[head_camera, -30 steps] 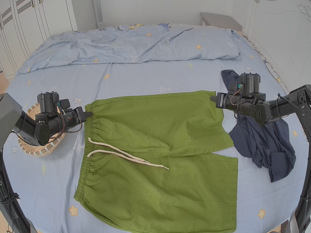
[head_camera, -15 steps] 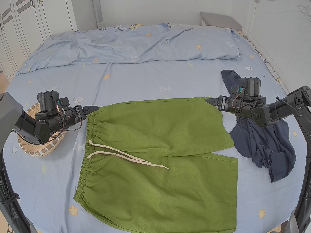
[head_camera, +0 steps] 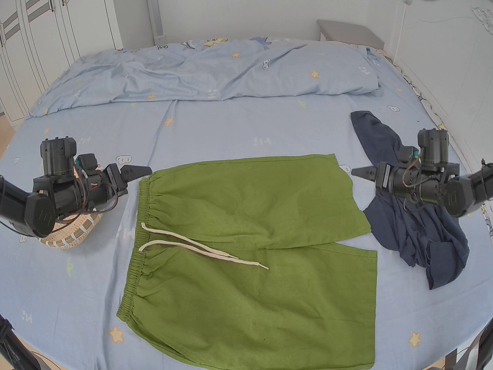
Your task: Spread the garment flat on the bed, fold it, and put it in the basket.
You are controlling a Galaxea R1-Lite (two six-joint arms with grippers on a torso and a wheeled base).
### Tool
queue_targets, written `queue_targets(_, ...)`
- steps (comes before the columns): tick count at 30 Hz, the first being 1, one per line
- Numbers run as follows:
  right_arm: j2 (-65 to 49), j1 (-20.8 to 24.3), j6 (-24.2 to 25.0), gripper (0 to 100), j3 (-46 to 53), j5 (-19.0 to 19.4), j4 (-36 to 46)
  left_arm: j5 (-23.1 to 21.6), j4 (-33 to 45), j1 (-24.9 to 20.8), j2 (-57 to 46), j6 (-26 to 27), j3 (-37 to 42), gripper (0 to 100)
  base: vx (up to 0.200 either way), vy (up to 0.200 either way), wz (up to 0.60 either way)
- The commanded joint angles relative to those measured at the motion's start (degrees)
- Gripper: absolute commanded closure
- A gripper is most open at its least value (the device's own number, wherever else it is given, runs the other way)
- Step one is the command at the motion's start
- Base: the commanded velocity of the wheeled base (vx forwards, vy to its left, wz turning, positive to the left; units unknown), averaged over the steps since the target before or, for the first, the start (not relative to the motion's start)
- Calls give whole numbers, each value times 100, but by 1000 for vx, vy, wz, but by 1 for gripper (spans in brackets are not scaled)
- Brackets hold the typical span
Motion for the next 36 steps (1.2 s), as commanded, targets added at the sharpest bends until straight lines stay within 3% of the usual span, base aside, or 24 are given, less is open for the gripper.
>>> queue_targets(1,-1568,56,161,0,2248,524,-275,-273,421,-75,-1314,-261,1977,0,0,0,0)
queue_targets(12,-1630,30,170,0,4023,542,-1717,-932,386,233,-2527,-234,4262,0,0,0,0)
queue_targets(20,-1568,153,161,0,4006,560,-1796,-923,386,215,-2588,-173,4569,0,0,0,0)
queue_targets(24,-1595,171,170,0,3979,560,-1787,-888,324,356,-1797,311,4517,0,0,0,0)
queue_targets(28,-1586,171,170,0,3988,560,-1787,-941,-19,866,-1112,838,4525,0,0,0,0)
queue_targets(29,-1568,171,170,0,3988,560,-1796,-1020,-344,1112,-725,1269,4631,0,0,0,0)
queue_targets(31,-1551,171,170,0,3997,560,-1796,-1126,-546,1217,-470,1611,4745,0,0,0,0)
queue_targets(36,-1568,179,170,0,4006,560,-1796,-1178,-854,1200,-330,1726,4851,0,0,0,0)
